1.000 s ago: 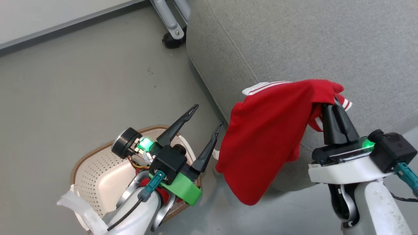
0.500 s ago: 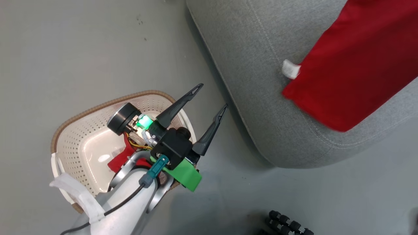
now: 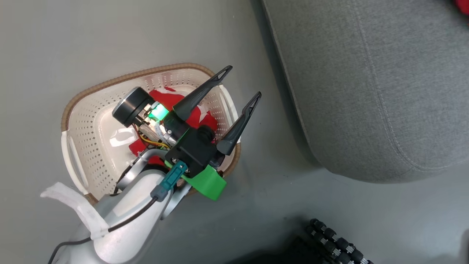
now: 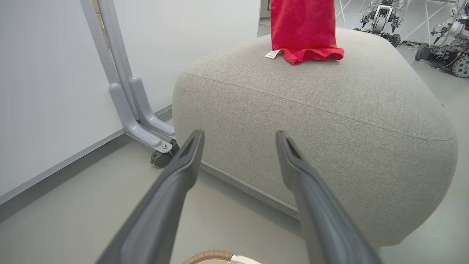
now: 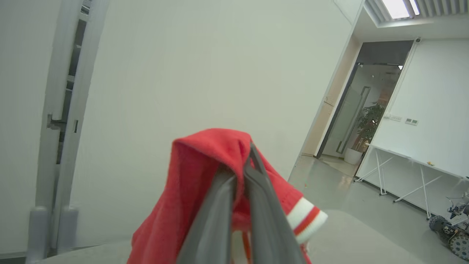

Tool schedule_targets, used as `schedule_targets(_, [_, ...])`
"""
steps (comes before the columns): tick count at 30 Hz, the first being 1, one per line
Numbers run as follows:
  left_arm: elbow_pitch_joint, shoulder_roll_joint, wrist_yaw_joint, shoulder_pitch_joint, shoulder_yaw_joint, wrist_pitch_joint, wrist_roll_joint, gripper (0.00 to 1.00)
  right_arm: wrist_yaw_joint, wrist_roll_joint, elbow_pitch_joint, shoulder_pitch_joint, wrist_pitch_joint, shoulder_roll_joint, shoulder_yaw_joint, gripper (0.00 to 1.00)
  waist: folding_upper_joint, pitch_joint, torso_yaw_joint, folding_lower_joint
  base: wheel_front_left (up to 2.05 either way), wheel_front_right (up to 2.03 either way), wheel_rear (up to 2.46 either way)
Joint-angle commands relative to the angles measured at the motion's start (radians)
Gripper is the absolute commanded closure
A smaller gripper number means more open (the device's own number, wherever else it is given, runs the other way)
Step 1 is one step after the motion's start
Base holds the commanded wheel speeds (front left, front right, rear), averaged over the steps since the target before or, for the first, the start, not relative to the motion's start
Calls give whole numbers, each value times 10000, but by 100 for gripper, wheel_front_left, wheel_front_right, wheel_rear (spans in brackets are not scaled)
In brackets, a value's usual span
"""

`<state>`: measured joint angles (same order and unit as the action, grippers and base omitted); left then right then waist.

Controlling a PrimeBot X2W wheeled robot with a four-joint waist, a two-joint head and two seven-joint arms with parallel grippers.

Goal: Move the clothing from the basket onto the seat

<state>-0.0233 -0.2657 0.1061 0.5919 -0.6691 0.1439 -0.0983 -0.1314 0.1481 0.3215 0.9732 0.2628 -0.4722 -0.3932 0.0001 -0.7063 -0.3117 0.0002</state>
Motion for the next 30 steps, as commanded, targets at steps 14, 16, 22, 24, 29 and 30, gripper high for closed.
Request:
schedule_targets(14, [-367,166,-87,168,-189,599,-127,0,13,-470,2548,-2094,31,1908,-479,65,-1,-64,861,-2,0,0,0])
schedule_targets(16, [-438,168,-117,99,-179,693,-184,0,13,-757,2519,-2259,31,1974,-709,0,-1,88,887,-2,0,0,0])
schedule_targets(22, [-885,458,-283,-275,-95,994,-558,0,13,-1501,1643,-3223,31,2480,-1362,0,-1,924,1025,-2,0,0,0])
schedule_targets(24, [-1118,561,-313,-438,-57,1081,-685,0,13,-1518,1261,-3652,31,2610,-1452,0,-1,1320,1112,-2,0,0,0])
schedule_targets(29, [-1669,845,-514,-908,197,1220,-1033,0,15,-1346,-678,-5003,31,3302,-980,0,-1,2331,1426,-2,0,0,0])
schedule_targets(30, [-1654,964,-577,-988,313,1226,-1123,0,13,-1329,-909,-5251,31,3368,-879,0,-1,2534,1529,-2,0,0,0])
